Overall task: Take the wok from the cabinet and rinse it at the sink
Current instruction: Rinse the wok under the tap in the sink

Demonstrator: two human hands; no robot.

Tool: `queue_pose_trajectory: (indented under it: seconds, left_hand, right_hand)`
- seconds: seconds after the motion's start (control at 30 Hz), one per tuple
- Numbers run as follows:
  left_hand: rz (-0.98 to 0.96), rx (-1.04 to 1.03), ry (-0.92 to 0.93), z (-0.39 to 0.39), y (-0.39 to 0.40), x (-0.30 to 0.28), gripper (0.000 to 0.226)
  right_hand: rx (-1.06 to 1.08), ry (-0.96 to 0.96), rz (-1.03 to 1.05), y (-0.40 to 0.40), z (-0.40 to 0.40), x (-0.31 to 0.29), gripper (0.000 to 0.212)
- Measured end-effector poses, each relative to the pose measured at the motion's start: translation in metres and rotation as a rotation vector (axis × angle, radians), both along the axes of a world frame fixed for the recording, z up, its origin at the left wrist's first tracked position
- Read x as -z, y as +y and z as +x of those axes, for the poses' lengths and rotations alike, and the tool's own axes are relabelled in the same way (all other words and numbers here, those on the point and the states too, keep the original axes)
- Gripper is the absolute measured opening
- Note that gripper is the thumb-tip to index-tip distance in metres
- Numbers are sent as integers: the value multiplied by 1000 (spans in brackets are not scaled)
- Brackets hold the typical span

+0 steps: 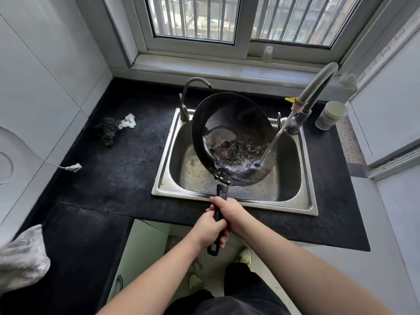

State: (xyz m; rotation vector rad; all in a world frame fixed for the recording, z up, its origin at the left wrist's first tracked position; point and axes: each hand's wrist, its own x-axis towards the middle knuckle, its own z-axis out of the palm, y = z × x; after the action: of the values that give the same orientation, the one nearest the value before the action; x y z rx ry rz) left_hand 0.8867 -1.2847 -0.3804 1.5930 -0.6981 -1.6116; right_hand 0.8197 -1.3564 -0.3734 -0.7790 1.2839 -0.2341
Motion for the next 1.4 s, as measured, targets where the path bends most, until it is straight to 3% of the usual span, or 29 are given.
queue_pose_trajectory:
  seconds: [0.1, 0.53, 1.4]
  left_hand:
    - [0, -6, 57, -4, 0, 5, 7]
    - [-16, -6, 136, -11, -12, 17, 12]
    - [-53, 79, 80, -28, -49, 22, 26]
  right_hand:
    - [-80, 86, -82, -1, -3, 2, 31]
    - [-212, 296, -316, -12, -10, 3, 32]
    - [-238, 416, -522, -45, -31, 8, 38]
